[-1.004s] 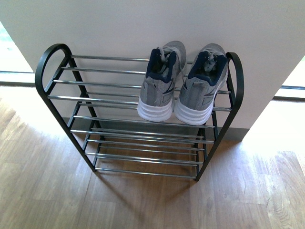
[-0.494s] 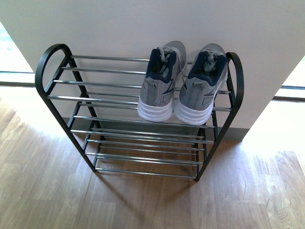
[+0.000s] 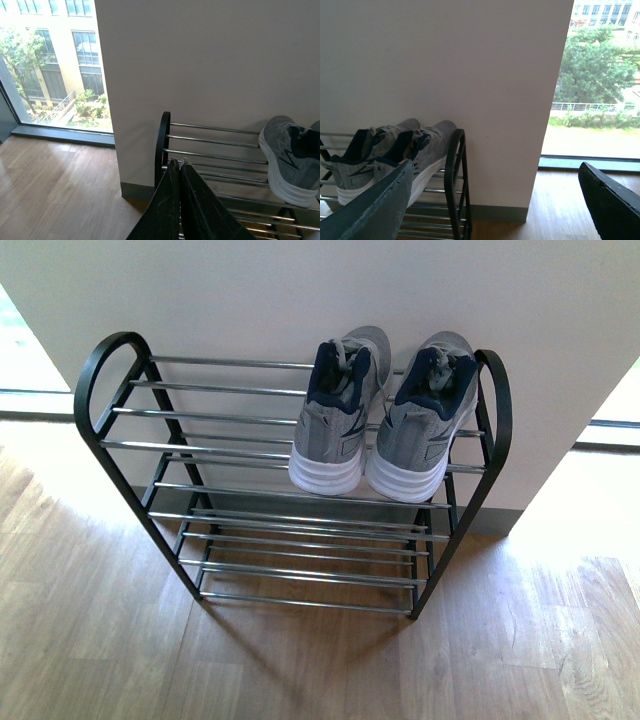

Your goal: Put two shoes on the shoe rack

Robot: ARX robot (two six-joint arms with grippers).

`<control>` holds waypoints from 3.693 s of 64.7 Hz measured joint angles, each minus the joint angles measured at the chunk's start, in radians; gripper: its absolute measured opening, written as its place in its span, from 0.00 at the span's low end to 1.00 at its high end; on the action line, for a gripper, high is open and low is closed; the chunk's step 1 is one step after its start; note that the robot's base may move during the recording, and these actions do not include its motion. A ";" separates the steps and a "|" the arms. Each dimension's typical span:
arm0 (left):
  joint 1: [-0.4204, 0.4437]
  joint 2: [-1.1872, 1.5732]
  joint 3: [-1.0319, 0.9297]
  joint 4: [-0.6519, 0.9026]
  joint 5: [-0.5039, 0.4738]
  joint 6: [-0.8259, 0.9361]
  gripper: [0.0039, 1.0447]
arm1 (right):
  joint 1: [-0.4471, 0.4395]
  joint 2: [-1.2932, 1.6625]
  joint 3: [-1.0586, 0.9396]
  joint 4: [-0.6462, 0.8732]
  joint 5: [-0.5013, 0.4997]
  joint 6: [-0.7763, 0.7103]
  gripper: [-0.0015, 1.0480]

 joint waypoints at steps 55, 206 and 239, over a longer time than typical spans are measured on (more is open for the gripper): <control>0.001 -0.003 0.000 -0.005 0.001 0.002 0.93 | 0.000 -0.001 0.000 0.000 0.000 0.000 0.91; 0.001 -0.003 0.000 -0.005 0.001 0.002 0.91 | -0.001 -0.001 0.000 -0.002 -0.003 0.000 0.91; 0.001 -0.003 0.000 -0.005 0.001 0.002 0.91 | -0.001 -0.001 0.000 -0.002 -0.003 0.000 0.91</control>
